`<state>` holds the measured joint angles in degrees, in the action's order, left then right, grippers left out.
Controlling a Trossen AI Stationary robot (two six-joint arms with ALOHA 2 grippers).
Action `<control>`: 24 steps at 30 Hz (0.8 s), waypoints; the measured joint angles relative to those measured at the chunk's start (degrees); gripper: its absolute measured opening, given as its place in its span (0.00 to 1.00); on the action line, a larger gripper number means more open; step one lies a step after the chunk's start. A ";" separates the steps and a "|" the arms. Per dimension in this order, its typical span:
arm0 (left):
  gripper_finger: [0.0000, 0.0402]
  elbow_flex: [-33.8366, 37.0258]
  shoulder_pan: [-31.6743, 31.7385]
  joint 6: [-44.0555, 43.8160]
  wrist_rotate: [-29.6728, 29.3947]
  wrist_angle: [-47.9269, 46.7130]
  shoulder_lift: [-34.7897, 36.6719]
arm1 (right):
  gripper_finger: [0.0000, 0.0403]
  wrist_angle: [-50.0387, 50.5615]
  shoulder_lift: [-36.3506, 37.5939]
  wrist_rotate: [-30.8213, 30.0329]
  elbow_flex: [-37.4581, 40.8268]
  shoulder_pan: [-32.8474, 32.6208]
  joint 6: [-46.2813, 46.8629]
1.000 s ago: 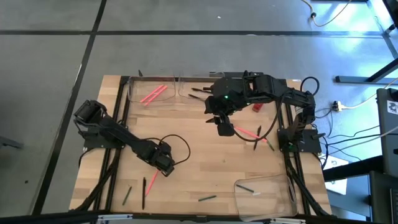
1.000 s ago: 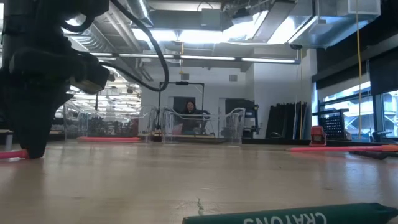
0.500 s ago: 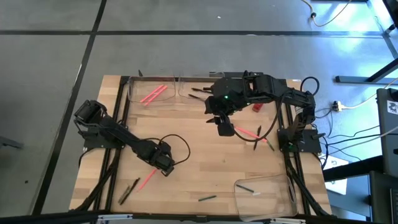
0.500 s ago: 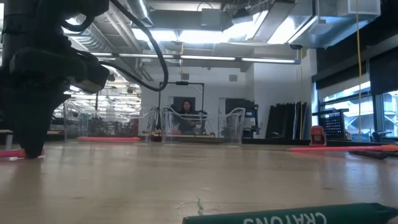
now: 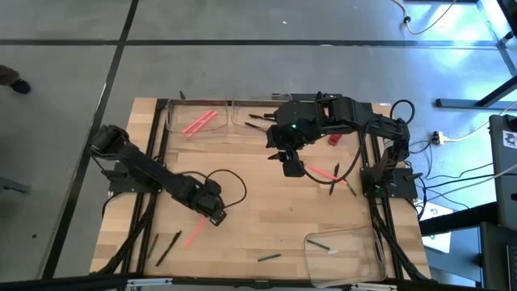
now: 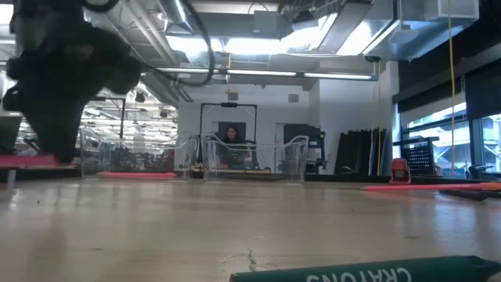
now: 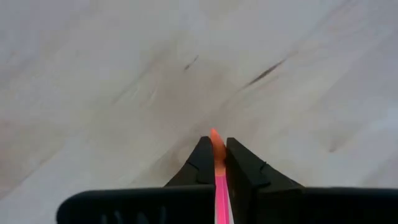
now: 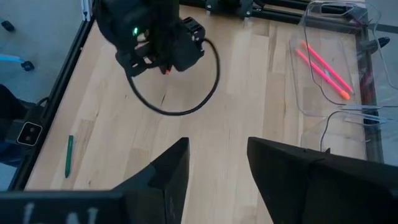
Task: Sort crayons/erasers/pens/pencils in bins
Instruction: Put the pink pencil into the top left transparent bin
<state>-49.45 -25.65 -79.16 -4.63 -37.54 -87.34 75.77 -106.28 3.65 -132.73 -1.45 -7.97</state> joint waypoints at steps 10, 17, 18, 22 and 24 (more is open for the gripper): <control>0.01 -0.11 5.04 5.03 -6.71 -7.14 16.85 | 0.41 -0.02 0.00 -0.01 0.00 0.00 -0.02; 0.01 -0.13 15.01 17.55 -10.22 -14.02 26.15 | 0.41 -0.29 0.00 -0.03 0.00 0.00 -0.02; 0.01 -0.13 16.91 19.89 -10.83 -14.08 27.02 | 0.41 -0.48 0.00 -0.03 0.00 -0.01 -0.02; 0.01 -0.13 26.12 29.88 -11.87 -13.87 29.71 | 0.41 -0.79 0.00 -0.05 0.00 0.00 -0.02; 0.01 -0.13 31.13 35.01 -12.54 -13.64 30.11 | 0.41 -0.83 0.00 -0.06 0.00 -0.01 -0.02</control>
<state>-49.58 5.48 -44.15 -17.17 -51.18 -57.23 74.94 -106.28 3.60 -132.73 -1.46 -7.99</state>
